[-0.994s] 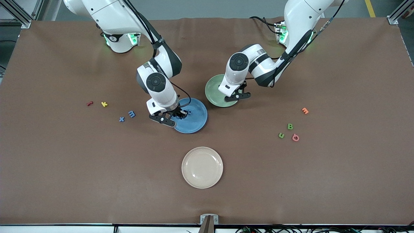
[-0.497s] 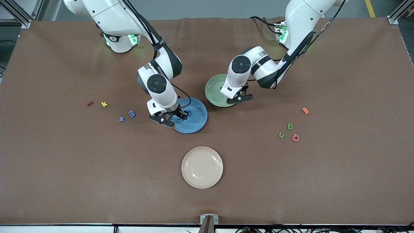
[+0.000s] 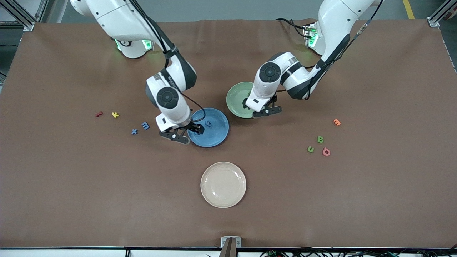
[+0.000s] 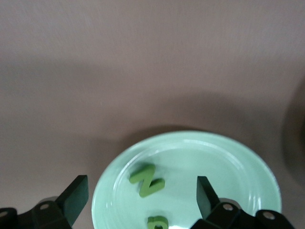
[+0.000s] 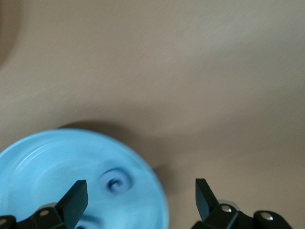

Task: Sort letters by color into matching plates
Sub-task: 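Grasp the blue E with the right gripper while the left gripper grasps green B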

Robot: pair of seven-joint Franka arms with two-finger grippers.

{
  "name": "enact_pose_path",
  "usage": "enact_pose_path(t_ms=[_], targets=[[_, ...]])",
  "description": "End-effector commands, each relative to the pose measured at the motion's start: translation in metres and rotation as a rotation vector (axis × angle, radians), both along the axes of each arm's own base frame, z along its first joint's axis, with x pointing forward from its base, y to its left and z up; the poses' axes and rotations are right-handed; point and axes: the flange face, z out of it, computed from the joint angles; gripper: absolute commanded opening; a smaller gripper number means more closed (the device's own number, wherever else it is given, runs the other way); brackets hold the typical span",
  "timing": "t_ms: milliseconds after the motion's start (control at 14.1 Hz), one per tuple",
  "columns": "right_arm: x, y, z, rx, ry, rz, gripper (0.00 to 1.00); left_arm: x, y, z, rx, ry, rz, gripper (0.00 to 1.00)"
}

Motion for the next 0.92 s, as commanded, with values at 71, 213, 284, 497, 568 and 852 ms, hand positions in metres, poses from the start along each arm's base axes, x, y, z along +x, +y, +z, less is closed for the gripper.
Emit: enact_pose_path(t_ms=[71,213,284,497,568,852], targets=[[-0.005,-0.075,0.030,-0.001,0.004,0.088,1.00,0.039,0.038,0.029,-0.013,-0.069,-0.086,1.00],[-0.014,-0.095,0.032,-0.002,0.008,0.110,1.00,0.062,0.058,0.038,-0.020,-0.089,-0.067,1.00],[-0.018,-0.102,0.031,0.001,-0.001,0.116,1.00,0.074,0.073,0.041,-0.016,-0.088,-0.069,1.00],[-0.029,-0.158,0.015,0.015,-0.041,0.160,1.00,0.111,0.129,0.047,0.010,-0.081,-0.078,1.00],[-0.032,-0.174,0.011,0.017,-0.052,0.166,1.00,0.119,0.145,0.047,0.021,-0.083,-0.079,1.00],[-0.045,-0.216,-0.010,0.021,-0.093,0.199,1.00,0.152,0.207,0.044,0.066,-0.120,-0.104,1.00]])
